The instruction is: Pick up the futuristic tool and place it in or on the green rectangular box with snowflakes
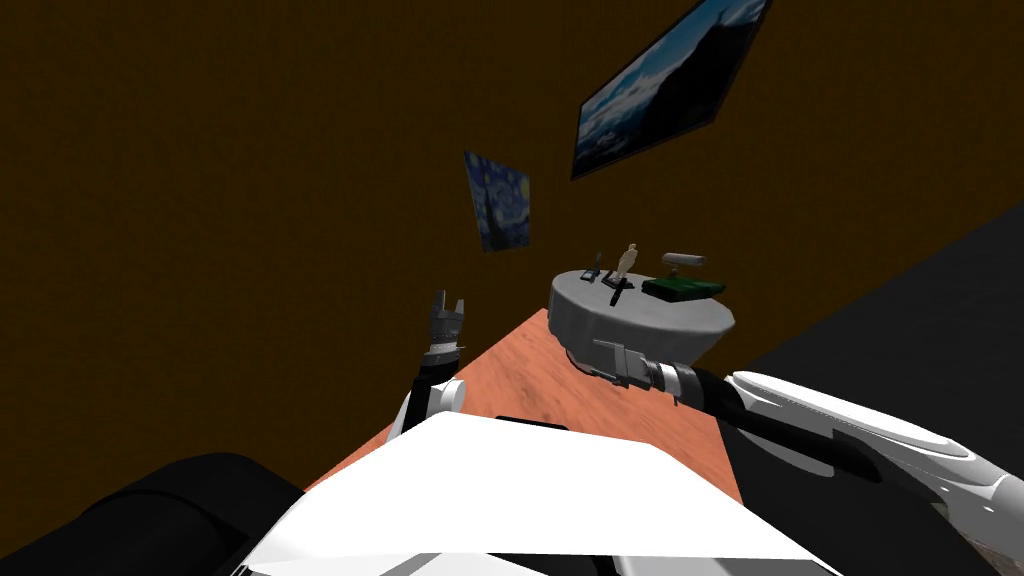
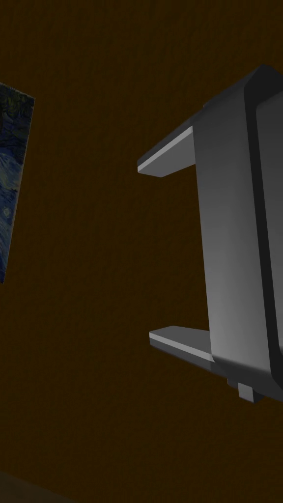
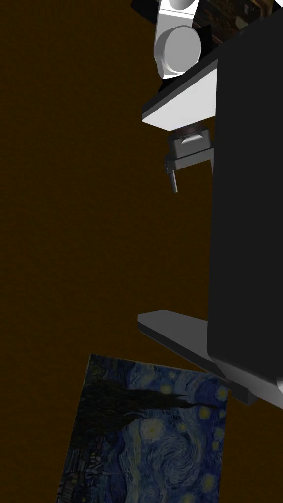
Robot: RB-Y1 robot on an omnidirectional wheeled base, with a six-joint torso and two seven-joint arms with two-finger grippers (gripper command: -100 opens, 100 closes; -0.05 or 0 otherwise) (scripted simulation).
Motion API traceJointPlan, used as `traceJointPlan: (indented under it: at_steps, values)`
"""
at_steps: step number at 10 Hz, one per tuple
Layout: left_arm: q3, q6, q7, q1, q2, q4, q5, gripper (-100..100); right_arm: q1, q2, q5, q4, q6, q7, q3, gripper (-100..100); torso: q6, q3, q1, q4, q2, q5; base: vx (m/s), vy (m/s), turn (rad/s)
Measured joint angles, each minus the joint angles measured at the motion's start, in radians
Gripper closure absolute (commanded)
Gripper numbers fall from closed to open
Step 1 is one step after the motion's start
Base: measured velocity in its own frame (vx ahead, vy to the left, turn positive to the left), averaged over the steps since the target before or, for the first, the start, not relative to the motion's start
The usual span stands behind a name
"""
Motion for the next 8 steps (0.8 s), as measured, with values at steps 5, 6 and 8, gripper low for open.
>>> traceJointPlan:
  at_steps: [5,6,8]
  values:
    - [0.000,0.000,0.000,0.000,0.000,0.000,0.000,0,-0.040,-0.152,0.066,0.071,-0.029,0.078,0.068,-100,0.000,-0.001,0.000,0.000,-0.002,0.000,0.030,0.007,0.127]
    - [0.000,0.000,0.000,0.000,0.000,0.000,0.000,0,-0.039,-0.177,0.069,0.070,-0.027,0.083,0.070,-100,0.000,0.000,0.000,0.000,-0.001,0.000,0.046,0.010,0.158]
    - [0.000,0.000,0.000,0.000,0.000,0.000,0.000,0,-0.049,-0.238,0.096,0.095,-0.036,0.119,0.097,-100,0.000,-0.001,0.000,0.000,-0.002,0.000,0.058,0.007,0.159]
